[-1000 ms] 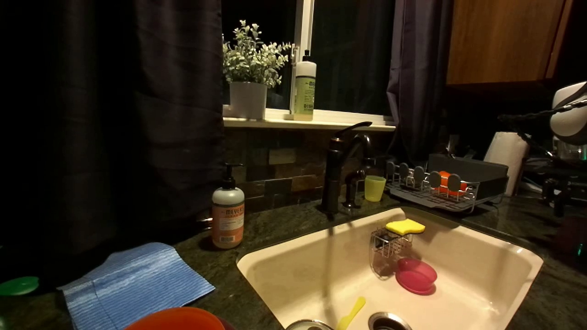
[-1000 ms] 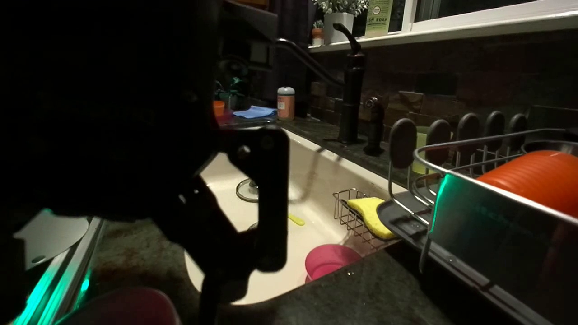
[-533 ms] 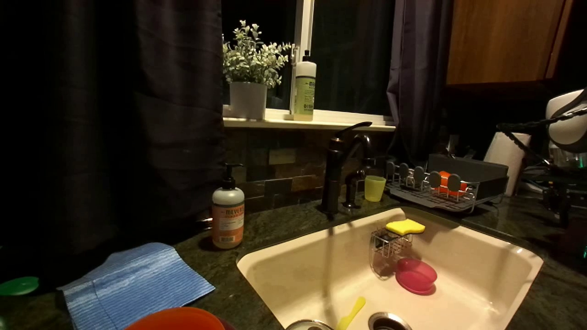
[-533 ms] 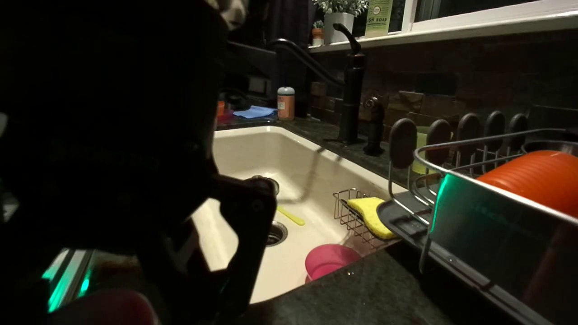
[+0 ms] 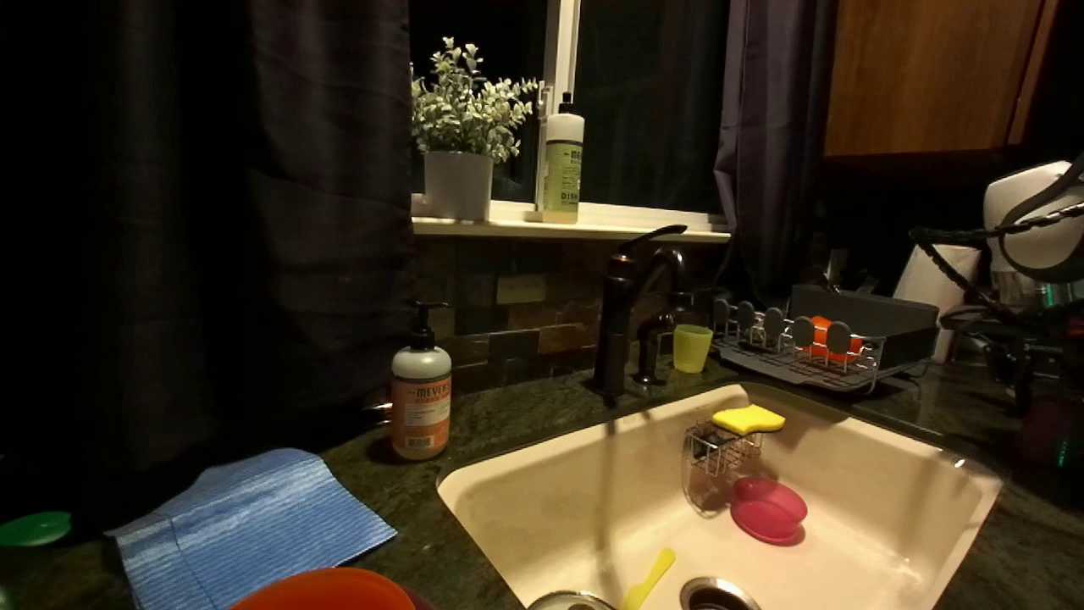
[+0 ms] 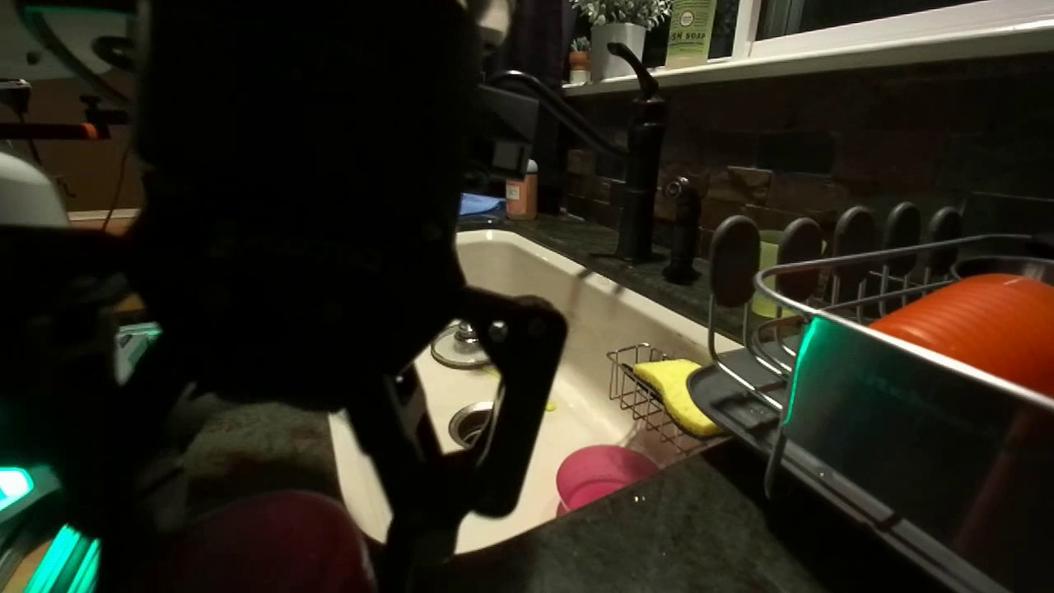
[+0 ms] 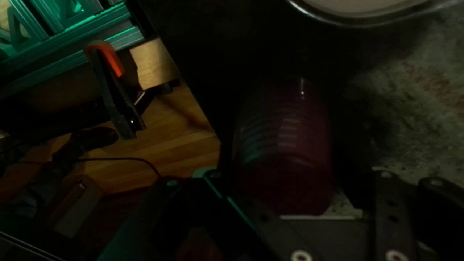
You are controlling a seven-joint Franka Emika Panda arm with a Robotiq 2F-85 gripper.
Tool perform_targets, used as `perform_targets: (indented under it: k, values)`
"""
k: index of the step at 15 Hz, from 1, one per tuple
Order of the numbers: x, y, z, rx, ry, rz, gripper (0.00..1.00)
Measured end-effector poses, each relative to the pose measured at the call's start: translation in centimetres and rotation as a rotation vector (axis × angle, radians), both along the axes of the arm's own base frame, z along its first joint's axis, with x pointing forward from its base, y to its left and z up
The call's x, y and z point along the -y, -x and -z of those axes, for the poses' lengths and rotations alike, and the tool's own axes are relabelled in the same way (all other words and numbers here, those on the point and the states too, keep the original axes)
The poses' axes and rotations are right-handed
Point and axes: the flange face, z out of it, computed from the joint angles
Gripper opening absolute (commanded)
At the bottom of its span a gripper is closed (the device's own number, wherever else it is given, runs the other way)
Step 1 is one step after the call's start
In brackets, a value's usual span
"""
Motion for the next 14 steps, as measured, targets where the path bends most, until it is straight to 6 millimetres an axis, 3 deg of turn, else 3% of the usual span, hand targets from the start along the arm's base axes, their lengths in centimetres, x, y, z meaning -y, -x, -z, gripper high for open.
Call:
perform_targets:
  k: [7,11,14]
  values:
    - [-5.6,-5.7,-2.9,0.035,0.308,-0.152,0.45]
    - [-8.6,-7.7,-2.1,0.079,0.425,-0.205,0.45]
    - [-9.7,-8.2,-0.8,0.100,0.504,-0.231,0.45]
